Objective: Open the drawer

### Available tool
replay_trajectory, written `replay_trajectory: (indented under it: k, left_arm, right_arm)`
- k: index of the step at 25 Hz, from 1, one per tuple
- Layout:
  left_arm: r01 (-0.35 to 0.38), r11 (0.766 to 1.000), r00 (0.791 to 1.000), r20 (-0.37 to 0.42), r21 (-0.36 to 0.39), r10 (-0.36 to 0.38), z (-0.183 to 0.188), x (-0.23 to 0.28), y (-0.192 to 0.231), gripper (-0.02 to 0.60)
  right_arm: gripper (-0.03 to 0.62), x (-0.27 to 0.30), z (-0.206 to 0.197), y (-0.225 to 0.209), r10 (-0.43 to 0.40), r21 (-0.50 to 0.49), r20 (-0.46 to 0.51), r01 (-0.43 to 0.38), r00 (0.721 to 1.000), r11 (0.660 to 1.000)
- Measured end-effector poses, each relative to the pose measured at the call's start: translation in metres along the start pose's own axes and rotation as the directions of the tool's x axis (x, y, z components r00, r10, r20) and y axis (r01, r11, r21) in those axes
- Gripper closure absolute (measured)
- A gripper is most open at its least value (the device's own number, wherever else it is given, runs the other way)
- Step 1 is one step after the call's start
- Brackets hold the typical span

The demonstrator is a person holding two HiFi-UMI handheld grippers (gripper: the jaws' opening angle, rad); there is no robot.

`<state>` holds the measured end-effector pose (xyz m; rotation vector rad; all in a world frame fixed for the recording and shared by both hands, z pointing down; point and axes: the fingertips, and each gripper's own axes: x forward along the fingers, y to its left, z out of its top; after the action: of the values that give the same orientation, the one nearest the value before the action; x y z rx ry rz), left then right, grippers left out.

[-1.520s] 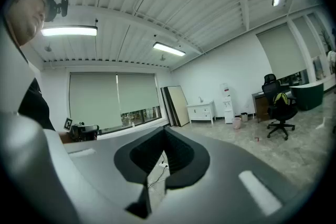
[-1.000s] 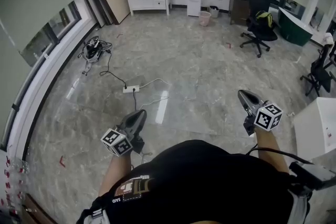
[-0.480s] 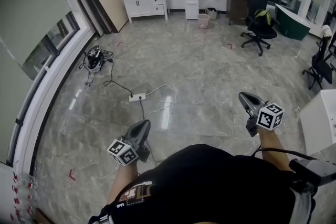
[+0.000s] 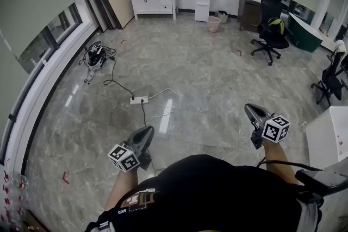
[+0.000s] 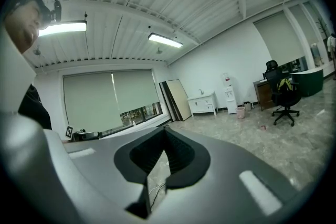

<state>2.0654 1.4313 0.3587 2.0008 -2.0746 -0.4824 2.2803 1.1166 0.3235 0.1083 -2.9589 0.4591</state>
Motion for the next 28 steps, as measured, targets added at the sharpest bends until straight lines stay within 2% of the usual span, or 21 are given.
replay_trajectory:
  k: [5, 10, 13, 18, 25, 28]
  left_arm:
    - [-0.022, 1.0, 1.0, -0.002, 0.015, 0.022, -0.001, 0.044, 0.012, 0.581]
    - [-0.073, 0.997, 0.996, 0.048, 0.03, 0.072, 0.022, 0.116, 0.022, 0.581]
    - [-0.096, 0.994, 0.994, 0.054, 0.054, 0.094, 0.026, 0.16, 0.019, 0.581]
    - [-0.13, 0.991, 0.99, 0.065, 0.034, 0.127, 0.023, 0.226, 0.02, 0.581]
    - [-0.12, 0.991, 0.993, 0.014, 0.051, 0.12, 0.023, 0.282, 0.04, 0.581]
    - [-0.109, 0.994, 0.994, 0.004, 0.027, 0.109, 0.023, 0.301, 0.058, 0.581]
  right_arm:
    - [0.594, 0.029, 0.01, -0.049, 0.043, 0.012, 0.0, -0.043, 0.999, 0.999]
    - [0.594, 0.071, 0.047, -0.114, 0.119, 0.005, -0.004, -0.119, 0.993, 0.993]
    - [0.594, 0.089, 0.069, -0.153, 0.167, -0.033, -0.013, -0.167, 0.986, 0.985]
    - [0.592, 0.113, 0.09, -0.211, 0.217, -0.034, -0.011, -0.217, 0.976, 0.976]
    - [0.593, 0.132, 0.097, -0.266, 0.201, 0.015, 0.008, -0.201, 0.979, 0.979]
    - [0.593, 0.141, 0.093, -0.285, 0.175, 0.042, 0.005, -0.175, 0.985, 0.984]
